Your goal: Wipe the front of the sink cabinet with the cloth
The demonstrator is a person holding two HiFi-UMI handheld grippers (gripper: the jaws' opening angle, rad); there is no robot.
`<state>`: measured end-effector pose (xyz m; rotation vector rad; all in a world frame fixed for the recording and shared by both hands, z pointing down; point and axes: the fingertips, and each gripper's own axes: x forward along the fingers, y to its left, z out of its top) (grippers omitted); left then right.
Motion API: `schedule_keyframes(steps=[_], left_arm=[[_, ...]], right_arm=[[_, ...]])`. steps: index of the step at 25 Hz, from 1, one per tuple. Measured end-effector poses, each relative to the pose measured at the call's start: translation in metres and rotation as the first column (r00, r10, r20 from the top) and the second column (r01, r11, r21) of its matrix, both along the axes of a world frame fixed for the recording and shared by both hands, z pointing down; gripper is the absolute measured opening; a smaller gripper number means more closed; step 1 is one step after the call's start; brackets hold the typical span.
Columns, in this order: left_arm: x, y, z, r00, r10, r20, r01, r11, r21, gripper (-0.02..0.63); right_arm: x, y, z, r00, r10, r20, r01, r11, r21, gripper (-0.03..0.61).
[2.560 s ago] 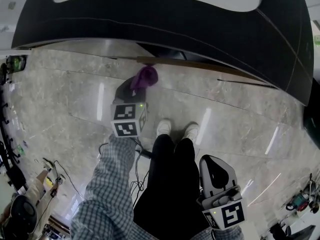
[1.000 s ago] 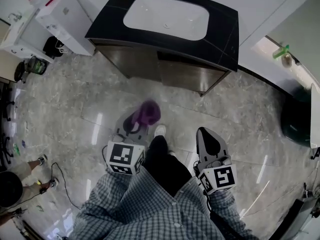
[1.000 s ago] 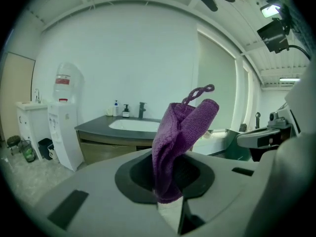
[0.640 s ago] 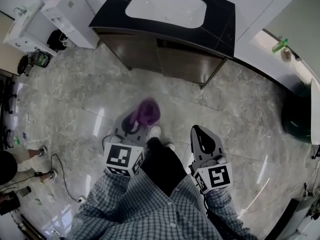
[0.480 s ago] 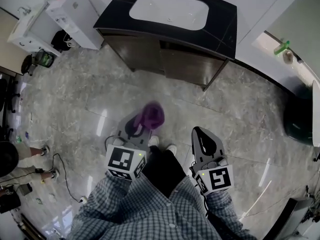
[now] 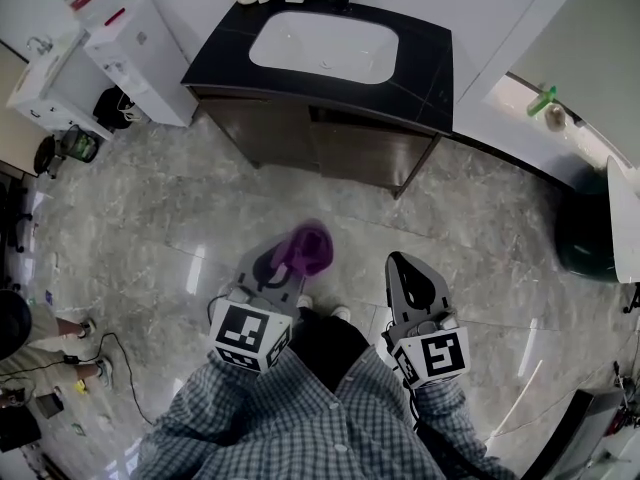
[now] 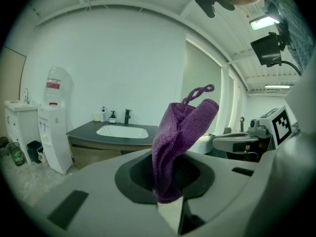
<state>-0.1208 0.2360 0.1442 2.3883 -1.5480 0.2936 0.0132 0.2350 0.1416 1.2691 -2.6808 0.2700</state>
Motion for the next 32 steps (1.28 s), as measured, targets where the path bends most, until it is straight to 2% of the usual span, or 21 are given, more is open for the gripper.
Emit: schedule_keyframes(steps=[14, 23, 32], left_arm=[[-0.011, -0.009, -0.014, 0.996, 0.084, -0.030, -0.084, 0.996, 0.028, 0.069], [0.007, -0.010, -0.018, 0.988, 0.149, -0.042, -0.147, 0.988, 0.037, 0.069], [0.007, -0.006, -0.014, 0.987, 0.148, -0.058, -0.147, 0.989, 0.025, 0.069]], right_arm=[[-0.048, -0.005, -0.022, 1.000, -0.015, -0.027, 0.016, 0.999, 0.045, 0.018], [-0.045, -0.004, -0.019, 0.999, 0.009, -0.032, -0.008, 0.999, 0.035, 0.018], [-0.043, 0.003, -0.018, 0.999, 0.012, -0.039, -0.011, 0.999, 0.031, 0.018]])
